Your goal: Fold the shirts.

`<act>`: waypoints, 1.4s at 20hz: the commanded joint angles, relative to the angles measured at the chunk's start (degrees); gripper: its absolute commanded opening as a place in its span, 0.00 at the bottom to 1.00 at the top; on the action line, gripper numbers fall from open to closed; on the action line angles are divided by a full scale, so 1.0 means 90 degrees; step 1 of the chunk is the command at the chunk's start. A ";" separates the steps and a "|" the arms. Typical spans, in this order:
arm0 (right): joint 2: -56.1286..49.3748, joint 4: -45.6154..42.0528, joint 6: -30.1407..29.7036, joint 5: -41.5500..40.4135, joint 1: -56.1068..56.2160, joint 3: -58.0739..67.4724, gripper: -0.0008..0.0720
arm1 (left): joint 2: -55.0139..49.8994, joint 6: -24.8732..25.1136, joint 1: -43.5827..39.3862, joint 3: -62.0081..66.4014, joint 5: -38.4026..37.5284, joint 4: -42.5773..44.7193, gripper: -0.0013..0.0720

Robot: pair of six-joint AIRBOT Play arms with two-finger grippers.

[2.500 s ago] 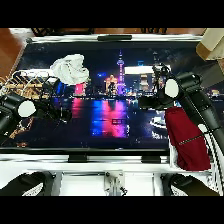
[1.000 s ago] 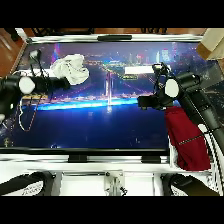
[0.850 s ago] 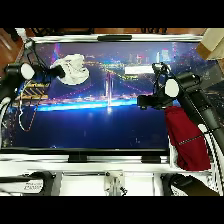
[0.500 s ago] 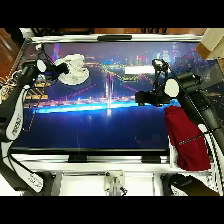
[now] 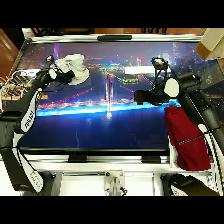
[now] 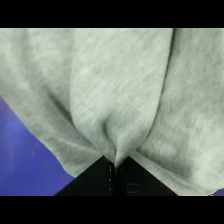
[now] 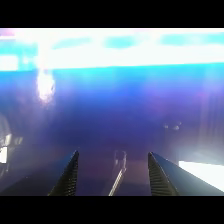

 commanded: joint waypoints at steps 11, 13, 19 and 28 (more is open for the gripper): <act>0.1732 -0.1083 -0.0352 0.0993 0.0002 0.0896 0.78 | 0.4986 0.2681 -0.1450 0.0568 -0.0002 -0.0304 0.07; 0.2404 -0.1404 -0.0330 0.0984 0.0002 0.1112 0.78 | 0.5809 0.2681 -0.1804 0.0556 -0.0034 -0.0287 0.07; 0.3551 -0.1212 -0.0141 0.1902 0.0002 0.1171 0.77 | 0.6283 0.2652 -0.2579 0.0121 -0.2562 -0.0289 0.07; 0.3434 0.0716 -0.0163 0.1035 0.0002 -0.2324 0.80 | 0.6144 0.0906 -0.4197 -0.5032 -0.0656 -0.0289 0.22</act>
